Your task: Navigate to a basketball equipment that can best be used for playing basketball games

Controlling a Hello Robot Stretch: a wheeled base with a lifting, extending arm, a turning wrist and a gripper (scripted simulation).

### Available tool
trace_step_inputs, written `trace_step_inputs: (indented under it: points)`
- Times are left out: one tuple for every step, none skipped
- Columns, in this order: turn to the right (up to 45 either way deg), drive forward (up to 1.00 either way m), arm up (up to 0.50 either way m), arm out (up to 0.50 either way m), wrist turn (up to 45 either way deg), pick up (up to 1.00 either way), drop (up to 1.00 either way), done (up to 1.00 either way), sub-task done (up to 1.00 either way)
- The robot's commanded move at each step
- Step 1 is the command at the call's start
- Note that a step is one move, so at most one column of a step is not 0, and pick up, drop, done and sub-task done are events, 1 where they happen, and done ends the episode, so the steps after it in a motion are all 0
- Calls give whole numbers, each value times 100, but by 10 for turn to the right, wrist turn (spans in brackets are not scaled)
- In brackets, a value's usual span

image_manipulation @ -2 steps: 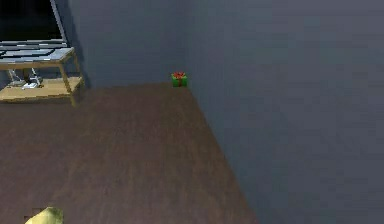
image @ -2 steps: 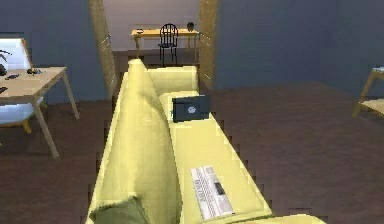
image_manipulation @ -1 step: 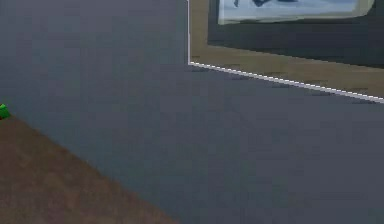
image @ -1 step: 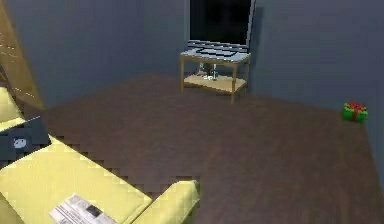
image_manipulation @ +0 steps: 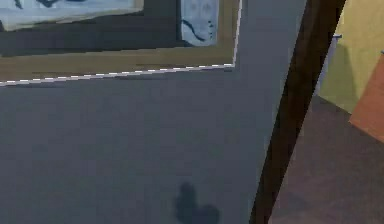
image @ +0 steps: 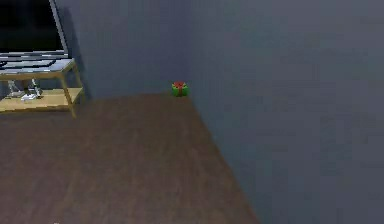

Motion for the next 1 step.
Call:
trace_step_inputs:
  points:
    - [450,0,0,0,0,0,0,0,0]
